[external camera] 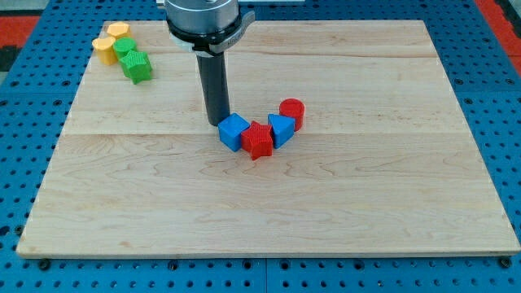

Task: Move the red circle diagonally to the top left of the triangle

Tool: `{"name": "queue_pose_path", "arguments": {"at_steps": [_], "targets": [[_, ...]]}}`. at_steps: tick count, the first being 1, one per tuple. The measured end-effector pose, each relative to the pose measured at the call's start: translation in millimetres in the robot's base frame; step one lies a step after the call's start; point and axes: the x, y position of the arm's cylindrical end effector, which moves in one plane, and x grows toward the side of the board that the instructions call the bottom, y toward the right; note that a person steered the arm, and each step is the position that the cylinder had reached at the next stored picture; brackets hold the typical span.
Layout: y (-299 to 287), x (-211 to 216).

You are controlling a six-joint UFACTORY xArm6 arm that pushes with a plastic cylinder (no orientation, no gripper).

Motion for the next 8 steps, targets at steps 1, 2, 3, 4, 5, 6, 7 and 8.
{"name": "queue_pose_path", "arguments": {"at_steps": [1,2,3,4,5,6,7,8], "targets": [[0.0,0.0],[0.0,-0.8],[0.0,-0.8],[0.0,-0.8],[-11.4,1.2],[-59.8,-14.7],[-91.0,25.4],[-28.2,74.2]]}}
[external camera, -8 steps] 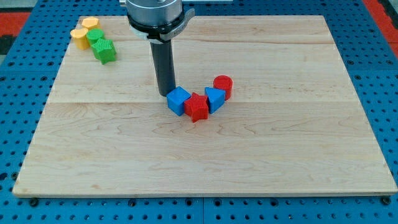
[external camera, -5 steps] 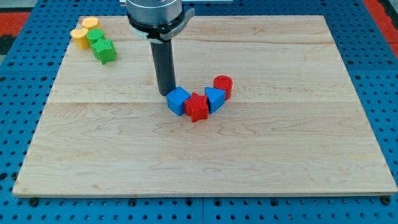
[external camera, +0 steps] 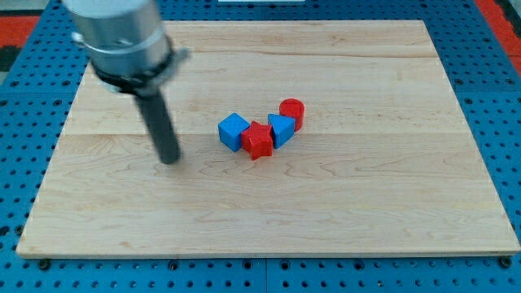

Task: Move the red circle diagonally to the top left of the triangle

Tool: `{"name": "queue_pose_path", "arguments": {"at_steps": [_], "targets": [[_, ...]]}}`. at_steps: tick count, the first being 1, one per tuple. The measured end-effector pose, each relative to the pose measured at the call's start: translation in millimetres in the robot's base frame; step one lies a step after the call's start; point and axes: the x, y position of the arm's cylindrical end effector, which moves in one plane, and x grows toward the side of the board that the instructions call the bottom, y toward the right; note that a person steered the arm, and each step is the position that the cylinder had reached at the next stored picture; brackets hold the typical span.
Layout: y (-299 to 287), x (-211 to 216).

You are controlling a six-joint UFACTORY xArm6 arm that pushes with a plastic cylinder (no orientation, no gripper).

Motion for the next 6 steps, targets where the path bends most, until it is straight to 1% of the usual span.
{"name": "queue_pose_path", "arguments": {"at_steps": [1,2,4,5,6], "targets": [[110.6,-1.4],[138.0,-31.5],[142.6,-62.6],[135.0,-92.6],[130.1,-105.6]]}}
